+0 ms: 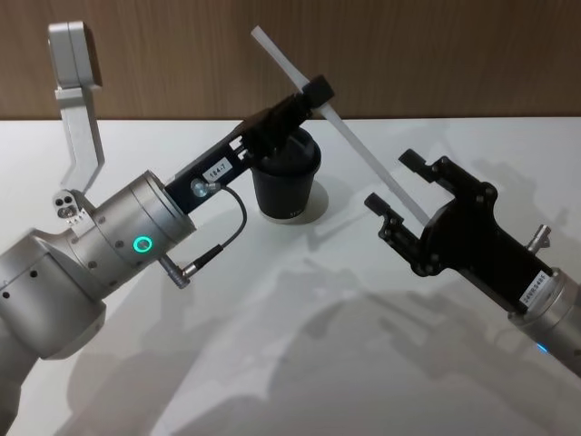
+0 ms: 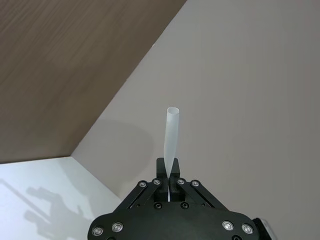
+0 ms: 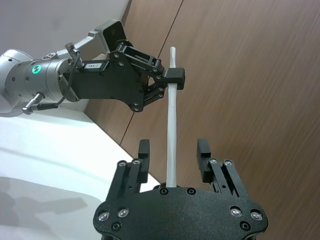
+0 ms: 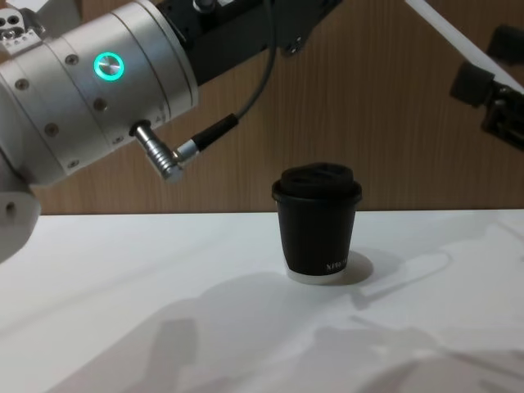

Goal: Pick up the straw with one hand, pass it to the other hand, and insert it into the cup.

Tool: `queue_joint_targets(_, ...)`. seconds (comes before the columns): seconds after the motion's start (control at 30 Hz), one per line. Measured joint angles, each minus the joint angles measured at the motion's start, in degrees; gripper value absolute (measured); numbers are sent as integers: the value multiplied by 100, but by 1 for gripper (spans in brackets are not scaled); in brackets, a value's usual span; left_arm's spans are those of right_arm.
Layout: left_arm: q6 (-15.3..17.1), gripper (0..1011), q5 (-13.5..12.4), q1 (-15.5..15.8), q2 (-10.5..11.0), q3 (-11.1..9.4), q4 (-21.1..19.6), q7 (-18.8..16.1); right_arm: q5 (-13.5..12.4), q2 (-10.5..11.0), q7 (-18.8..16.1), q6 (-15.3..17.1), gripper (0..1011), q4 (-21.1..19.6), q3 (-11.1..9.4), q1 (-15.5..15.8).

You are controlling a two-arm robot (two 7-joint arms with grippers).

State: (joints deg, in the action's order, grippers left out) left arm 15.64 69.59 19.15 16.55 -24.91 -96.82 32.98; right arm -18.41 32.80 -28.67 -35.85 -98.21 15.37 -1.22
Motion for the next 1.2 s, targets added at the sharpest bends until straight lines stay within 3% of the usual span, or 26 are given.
queue_joint_targets(0.27, -133, 19, -375, 111, 161, -89, -84, -113, 0, 0, 0, 0, 820, 0, 0, 0)
queue_joint_targets(0.53, -214, 19, -850, 273, 415, -187, -235, -350, 0, 0, 0, 0, 1001, 0, 0, 0)
queue_joint_targets(1.2, -99, 19, -2011, 658, 1163, -252, -934, -1277, 0, 0, 0, 0, 1001, 0, 0, 0)
